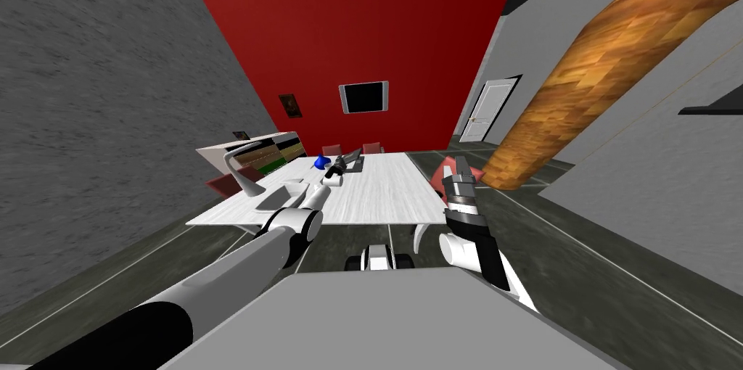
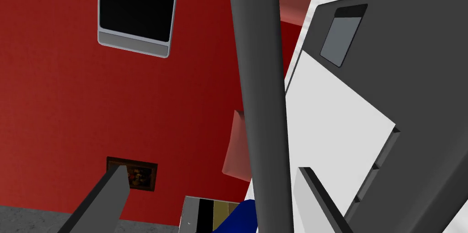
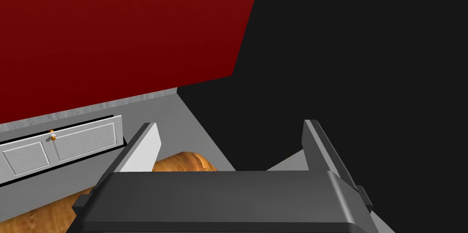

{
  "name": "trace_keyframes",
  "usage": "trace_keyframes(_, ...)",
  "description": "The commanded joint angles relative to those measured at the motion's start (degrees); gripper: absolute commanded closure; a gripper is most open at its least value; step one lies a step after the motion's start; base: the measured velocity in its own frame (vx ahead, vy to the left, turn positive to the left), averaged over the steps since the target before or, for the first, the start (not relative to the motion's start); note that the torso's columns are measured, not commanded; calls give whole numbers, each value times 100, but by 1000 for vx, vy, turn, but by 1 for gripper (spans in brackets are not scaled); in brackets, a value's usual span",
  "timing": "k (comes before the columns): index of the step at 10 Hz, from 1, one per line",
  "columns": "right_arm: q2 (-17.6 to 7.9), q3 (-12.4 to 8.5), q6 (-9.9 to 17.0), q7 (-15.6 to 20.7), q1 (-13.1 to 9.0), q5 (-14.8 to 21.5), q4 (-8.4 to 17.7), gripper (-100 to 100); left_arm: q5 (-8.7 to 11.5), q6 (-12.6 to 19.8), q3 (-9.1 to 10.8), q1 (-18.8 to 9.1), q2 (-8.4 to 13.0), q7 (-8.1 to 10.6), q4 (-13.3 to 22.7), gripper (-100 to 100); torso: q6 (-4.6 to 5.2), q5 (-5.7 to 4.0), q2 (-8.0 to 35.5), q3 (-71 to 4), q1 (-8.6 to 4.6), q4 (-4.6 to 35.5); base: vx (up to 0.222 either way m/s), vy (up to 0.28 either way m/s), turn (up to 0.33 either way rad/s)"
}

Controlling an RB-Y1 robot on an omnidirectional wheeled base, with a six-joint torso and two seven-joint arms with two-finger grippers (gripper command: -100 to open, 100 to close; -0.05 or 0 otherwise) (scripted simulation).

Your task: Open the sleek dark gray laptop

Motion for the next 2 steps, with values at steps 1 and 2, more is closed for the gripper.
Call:
trace_keyframes(1, 0, 0, 0, 0, 0, 0, 0, 0, 0, 4, 0, 7, 0, 0, 5, 0, 1, -1, 2, 1, -3, 2, 0, 0, 0)
trace_keyframes(2, 0, 0, 0, 0, 0, 0, 0, 0, 0, 8, 0, 12, 0, 0, 9, 0, 1, -2, 3, 2, -4, 2, 0, 0, 0)
